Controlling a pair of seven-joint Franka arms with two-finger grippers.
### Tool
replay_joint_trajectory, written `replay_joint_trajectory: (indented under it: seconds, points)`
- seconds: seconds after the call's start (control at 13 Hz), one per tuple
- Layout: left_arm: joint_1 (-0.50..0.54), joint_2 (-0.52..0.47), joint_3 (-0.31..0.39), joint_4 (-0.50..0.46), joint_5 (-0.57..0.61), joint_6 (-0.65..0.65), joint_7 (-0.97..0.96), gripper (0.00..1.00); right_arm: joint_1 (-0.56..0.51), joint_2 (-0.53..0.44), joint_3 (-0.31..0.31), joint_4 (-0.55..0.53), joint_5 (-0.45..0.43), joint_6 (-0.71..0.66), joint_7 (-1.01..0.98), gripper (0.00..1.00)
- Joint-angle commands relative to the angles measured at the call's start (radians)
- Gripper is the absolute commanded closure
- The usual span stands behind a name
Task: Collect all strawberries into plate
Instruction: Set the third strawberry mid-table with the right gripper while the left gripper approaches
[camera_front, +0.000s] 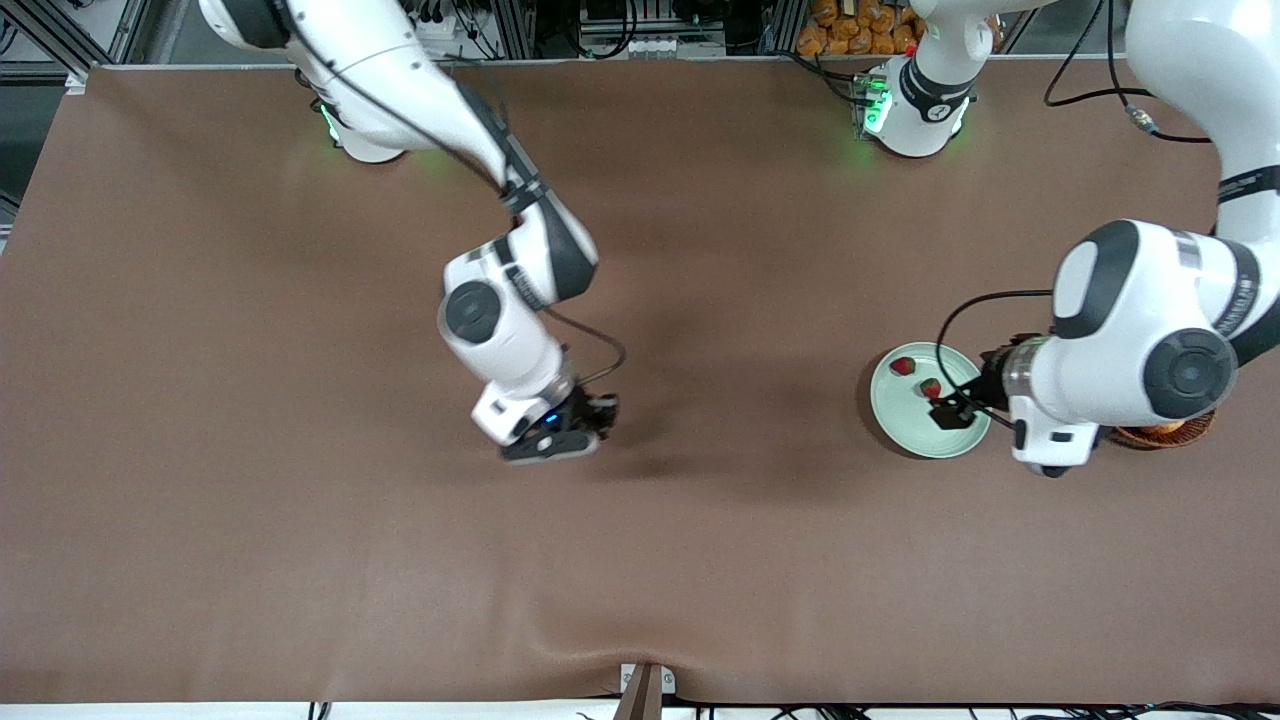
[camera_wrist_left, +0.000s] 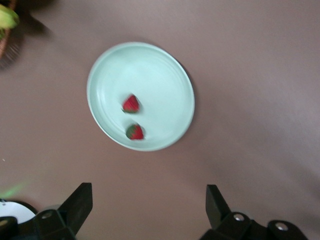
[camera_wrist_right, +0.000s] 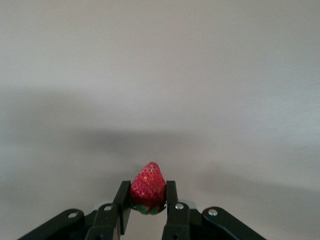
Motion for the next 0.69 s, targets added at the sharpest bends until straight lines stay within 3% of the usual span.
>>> replay_joint_trajectory:
  seconds: [0.0,0.23,0.46,0.54,0.61]
  points:
    - [-0.082,0.043,-0.005,0.022,0.010,0.026,-0.071,0.00,0.140,0.031,-0.018,0.002,0.023,0.107,0.073,1.00]
    - [-0.124,0.066,-0.003,0.016,0.019,0.100,-0.076,0.00,0.253,0.108,-0.018,0.001,0.023,0.255,0.084,1.00]
    - [-0.113,0.089,-0.002,0.006,0.019,0.105,-0.076,0.00,0.287,0.166,-0.021,0.002,0.009,0.315,0.082,0.98]
    - [-0.107,0.091,-0.002,-0.006,0.019,0.106,-0.076,0.00,0.290,0.174,-0.021,0.002,0.006,0.319,0.081,0.92]
    - [-0.107,0.091,-0.002,-0.021,0.019,0.110,-0.076,0.00,0.288,0.177,-0.023,0.002,0.006,0.320,0.079,0.56]
